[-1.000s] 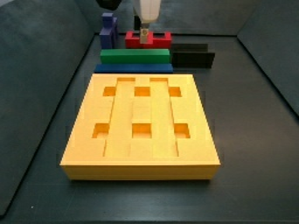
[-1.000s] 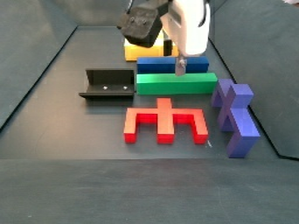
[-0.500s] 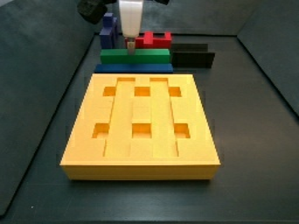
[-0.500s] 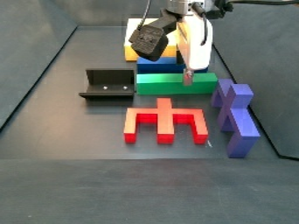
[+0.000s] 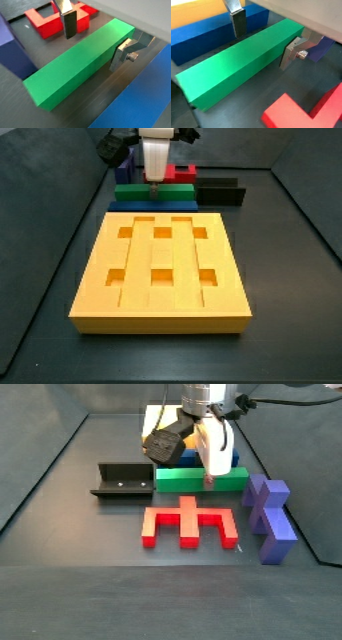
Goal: Pick up the green object. Move up. Move to above the board. Insert the green object.
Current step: Pick up the green object.
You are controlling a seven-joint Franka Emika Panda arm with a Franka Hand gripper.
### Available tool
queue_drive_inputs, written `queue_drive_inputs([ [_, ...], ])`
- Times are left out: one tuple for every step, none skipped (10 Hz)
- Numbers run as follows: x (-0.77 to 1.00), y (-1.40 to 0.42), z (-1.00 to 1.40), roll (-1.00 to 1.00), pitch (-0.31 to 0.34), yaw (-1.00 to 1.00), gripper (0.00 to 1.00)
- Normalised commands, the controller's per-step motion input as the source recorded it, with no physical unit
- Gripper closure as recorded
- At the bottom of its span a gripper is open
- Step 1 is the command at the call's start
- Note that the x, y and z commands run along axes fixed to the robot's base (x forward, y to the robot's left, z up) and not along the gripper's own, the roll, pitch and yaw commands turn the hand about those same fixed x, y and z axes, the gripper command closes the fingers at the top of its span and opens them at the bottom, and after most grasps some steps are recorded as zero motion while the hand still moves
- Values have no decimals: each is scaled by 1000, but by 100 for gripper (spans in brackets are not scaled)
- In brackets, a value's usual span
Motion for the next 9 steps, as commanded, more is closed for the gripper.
queue_drive_inputs([
  [-100,0,-103,0,0,-20,0],
  [0,0,-183,33,0,0,0],
  [83,0,-229,69,11,0,0],
  [17,0,-243,59,4,0,0],
  [0,0,-109,27,0,0,0],
  [-29,0,-49,41,0,0,0],
  [0,0,0,0,0,0,0],
  [0,0,0,0,0,0,100],
  [0,0,0,0,0,0,100],
])
